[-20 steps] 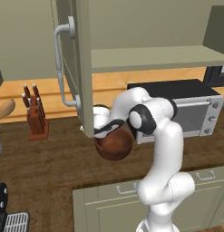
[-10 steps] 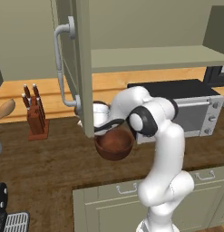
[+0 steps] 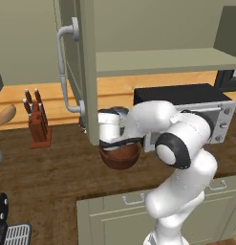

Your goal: Pick up the bowls on the counter and stack them on top of one another in the open cabinet. Place the smaller bowl on top of the larger bowl.

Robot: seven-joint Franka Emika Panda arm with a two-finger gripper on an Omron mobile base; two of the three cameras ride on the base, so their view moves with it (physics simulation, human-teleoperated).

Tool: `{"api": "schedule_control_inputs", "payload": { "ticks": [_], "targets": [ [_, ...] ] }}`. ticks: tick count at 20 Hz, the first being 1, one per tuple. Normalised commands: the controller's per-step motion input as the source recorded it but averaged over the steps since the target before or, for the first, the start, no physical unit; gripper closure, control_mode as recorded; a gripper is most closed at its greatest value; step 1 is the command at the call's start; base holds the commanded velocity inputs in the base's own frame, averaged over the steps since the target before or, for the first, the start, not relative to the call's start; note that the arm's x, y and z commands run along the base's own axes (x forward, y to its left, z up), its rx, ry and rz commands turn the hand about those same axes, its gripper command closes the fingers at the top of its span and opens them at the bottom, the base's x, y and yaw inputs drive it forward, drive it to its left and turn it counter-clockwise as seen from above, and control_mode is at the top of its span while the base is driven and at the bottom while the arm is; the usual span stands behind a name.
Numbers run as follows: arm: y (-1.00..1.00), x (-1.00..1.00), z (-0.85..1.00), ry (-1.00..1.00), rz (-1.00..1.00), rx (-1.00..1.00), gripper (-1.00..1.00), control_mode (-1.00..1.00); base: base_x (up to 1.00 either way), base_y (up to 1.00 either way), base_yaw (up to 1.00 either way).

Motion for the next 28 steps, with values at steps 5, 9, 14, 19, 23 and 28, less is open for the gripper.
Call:
{"api": "schedule_control_inputs", "payload": {
  "ticks": [5, 9, 14, 19, 23, 28],
  "targets": [
    [-0.07, -1.0, 0.65, 0.14, 0.0, 0.0, 1.0, -1.0, 0.0, 0.0, 0.0],
    [0.07, -0.53, -0.05, 0.41, 0.0, 0.04, 1.0, -1.0, 0.0, 0.0, 0.0],
    [0.09, -0.25, -0.28, 0.02, 0.04, 0.09, 1.0, -1.0, 0.0, 0.0, 0.0],
    [0.2, 0.0, -0.45, -0.05, 0.09, 0.01, 1.0, -1.0, 0.0, 0.0, 0.0],
    [0.13, 0.0, -0.41, -0.02, 0.06, 0.04, 1.0, -1.0, 0.0, 0.0, 0.0],
    [0.1, 0.0, -0.32, 0.0, 0.08, 0.02, -1.0, -1.0, 0.0, 0.0, 0.0]
  ]
}}
